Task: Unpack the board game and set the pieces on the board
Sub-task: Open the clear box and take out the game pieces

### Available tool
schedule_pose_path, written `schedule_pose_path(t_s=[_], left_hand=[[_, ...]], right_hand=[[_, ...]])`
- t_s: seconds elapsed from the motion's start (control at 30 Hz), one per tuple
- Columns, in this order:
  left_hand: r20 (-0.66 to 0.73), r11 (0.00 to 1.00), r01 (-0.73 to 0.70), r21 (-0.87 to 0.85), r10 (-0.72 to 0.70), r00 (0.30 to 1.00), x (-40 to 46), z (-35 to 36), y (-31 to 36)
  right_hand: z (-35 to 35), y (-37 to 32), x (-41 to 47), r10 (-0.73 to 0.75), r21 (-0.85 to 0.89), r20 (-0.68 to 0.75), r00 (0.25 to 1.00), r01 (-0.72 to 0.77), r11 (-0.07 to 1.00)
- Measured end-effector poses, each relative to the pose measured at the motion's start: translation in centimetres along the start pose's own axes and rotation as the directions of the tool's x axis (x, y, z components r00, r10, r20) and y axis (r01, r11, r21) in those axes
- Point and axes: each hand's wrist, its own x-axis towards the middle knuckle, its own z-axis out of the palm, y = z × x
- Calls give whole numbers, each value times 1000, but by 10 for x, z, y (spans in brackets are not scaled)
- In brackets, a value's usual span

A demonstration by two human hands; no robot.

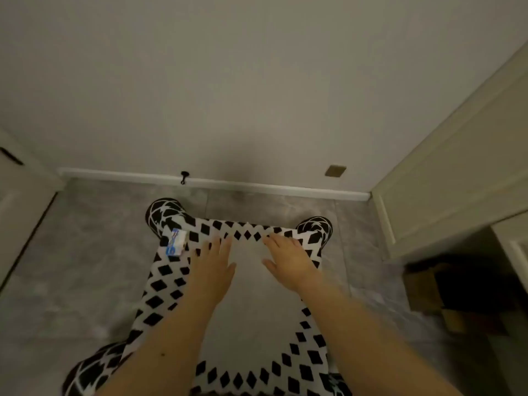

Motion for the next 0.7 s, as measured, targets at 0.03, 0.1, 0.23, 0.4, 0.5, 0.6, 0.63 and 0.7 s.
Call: schedule_pose_path(t_s=[0.03, 0.1, 0.23, 0.4, 0.5, 0.6, 0.63, 0.7], left_hand=[[8, 1000, 3, 11, -3, 1000, 0, 6, -1], [-2, 1000, 2, -14, -2, 1000, 3, 31, -5], [-27, 998, -8, -60, 6, 1000, 22, 71, -8], [-111, 994, -22, -104, 11, 994, 50, 117, -8], [-203, 990, -41, -135, 13, 979, 66, 145, -9], [-287, 982, -68, -179, 14, 958, 80, 170, -11], [-315, 981, -80, -178, 20, 949, 83, 173, -11], [-388, 976, -103, -189, 22, 921, 89, 184, -14]], right_hand=[[8, 0, 4, -2, -12, 5, 1000, 2, 1000], [31, 3, 14, -30, -33, 6, 1000, 30, 999], [71, 5, 39, -49, -41, -15, 999, 49, 998], [122, 21, 65, -30, 2, -110, 993, 31, 1000], [147, 33, 79, -41, 9, -193, 980, 44, 999], [171, 43, 94, -48, 18, -264, 963, 55, 998], [175, 46, 97, -52, 16, -291, 955, 59, 998], [189, 52, 104, -71, 0, -383, 921, 77, 997]])
